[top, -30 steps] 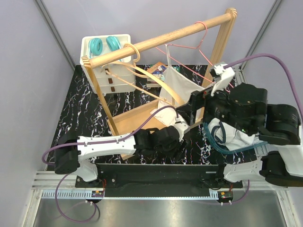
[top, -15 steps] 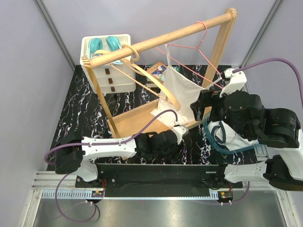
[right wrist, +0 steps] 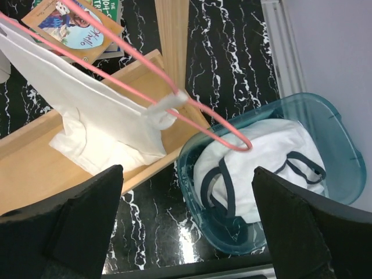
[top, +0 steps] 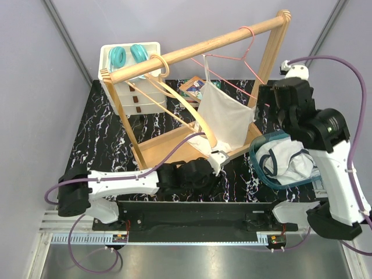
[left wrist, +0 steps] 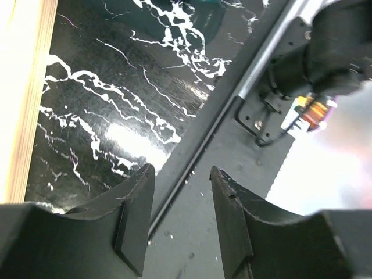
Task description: Remove the tank top from the hanger
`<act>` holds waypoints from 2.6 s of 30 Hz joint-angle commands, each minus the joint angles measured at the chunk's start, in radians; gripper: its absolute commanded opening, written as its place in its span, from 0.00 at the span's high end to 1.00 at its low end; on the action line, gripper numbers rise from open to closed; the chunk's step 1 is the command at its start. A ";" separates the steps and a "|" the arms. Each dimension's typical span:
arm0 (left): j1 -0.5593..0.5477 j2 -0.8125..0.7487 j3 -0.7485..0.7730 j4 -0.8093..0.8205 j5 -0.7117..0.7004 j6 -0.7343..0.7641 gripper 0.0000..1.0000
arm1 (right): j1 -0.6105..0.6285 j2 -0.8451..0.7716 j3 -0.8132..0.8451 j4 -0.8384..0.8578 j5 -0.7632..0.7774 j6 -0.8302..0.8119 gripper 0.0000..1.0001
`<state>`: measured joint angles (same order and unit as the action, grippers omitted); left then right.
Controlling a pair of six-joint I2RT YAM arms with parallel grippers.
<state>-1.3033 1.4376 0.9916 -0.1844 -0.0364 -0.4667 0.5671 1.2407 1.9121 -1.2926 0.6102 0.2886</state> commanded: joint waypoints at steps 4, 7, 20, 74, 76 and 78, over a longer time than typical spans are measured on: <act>-0.005 -0.230 -0.097 0.007 0.102 -0.004 0.54 | -0.096 0.112 0.120 0.144 -0.282 -0.123 0.00; -0.005 -0.311 -0.126 -0.032 0.156 -0.010 0.54 | -0.136 0.144 0.157 0.161 -0.300 -0.166 0.00; -0.005 -0.569 -0.176 -0.191 0.371 -0.001 0.44 | -0.193 0.134 0.088 0.325 -0.550 -0.272 0.00; 0.004 -0.119 0.226 -0.118 0.354 -0.046 0.21 | -0.073 0.129 0.444 -0.205 -1.115 -0.046 0.00; 0.006 -0.074 0.295 -0.138 0.363 -0.021 0.21 | 0.035 0.132 0.410 -0.208 -1.069 -0.045 0.01; 0.006 -0.013 0.338 -0.158 0.378 -0.004 0.21 | 0.072 0.131 0.371 -0.189 -1.026 -0.037 0.01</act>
<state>-1.3014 1.3552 1.2110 -0.3550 0.2737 -0.5354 0.5430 1.3411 2.3371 -1.3334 -0.4328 0.2363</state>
